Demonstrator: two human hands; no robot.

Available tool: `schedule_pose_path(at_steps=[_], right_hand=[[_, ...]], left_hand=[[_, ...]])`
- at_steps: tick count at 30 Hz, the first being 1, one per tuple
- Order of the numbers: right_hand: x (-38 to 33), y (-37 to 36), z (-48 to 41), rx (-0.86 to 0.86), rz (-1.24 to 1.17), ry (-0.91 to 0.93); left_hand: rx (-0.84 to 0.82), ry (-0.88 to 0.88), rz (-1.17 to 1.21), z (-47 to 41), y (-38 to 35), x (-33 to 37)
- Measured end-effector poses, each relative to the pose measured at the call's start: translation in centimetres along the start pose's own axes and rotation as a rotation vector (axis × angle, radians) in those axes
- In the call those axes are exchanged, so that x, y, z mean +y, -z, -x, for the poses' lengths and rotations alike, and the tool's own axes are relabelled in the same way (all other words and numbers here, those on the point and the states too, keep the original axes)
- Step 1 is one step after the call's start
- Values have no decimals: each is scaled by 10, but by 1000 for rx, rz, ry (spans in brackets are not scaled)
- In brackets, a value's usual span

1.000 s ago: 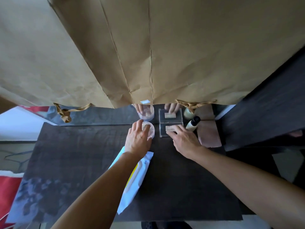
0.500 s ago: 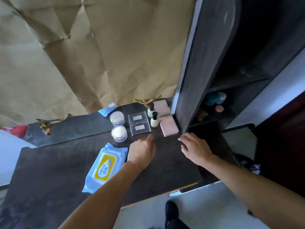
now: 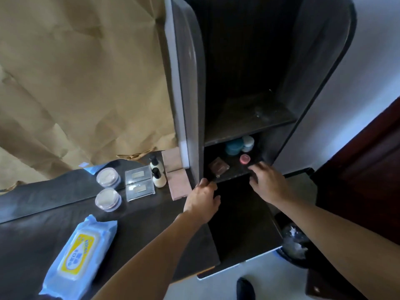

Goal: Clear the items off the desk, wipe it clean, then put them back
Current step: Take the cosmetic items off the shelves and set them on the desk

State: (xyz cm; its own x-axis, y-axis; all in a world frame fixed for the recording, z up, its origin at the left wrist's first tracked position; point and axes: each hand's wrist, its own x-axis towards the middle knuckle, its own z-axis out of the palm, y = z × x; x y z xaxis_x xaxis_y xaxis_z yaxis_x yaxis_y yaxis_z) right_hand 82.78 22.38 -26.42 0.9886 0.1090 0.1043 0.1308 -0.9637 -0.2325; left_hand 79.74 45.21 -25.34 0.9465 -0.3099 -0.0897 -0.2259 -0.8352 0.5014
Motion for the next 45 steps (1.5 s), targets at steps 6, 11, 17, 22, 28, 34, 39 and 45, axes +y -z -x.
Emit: schedule_pose_path(at_steps=[6, 11, 17, 22, 28, 34, 39, 45], right_hand=[[29, -22, -56, -118, 5, 82], [40, -43, -79, -157, 36, 111], [51, -53, -86, -97, -48, 183], [51, -43, -70, -116, -132, 169], [33, -51, -17, -155, -279, 253], [-56, -64, 21, -255, -259, 377], [-175, -77, 45, -246, -264, 483], [-313, -93, 61, -205, -271, 528]], left_hand=[[62, 174, 32, -79, -38, 18], [35, 303, 68, -117, -59, 5], [137, 288, -32, -119, -73, 3], [162, 178, -65, -81, -69, 20], [114, 229, 56, 19, -68, 4], [208, 402, 25, 125, -41, -60], [319, 510, 33, 211, 13, -129], [397, 569, 7, 300, 79, -207]])
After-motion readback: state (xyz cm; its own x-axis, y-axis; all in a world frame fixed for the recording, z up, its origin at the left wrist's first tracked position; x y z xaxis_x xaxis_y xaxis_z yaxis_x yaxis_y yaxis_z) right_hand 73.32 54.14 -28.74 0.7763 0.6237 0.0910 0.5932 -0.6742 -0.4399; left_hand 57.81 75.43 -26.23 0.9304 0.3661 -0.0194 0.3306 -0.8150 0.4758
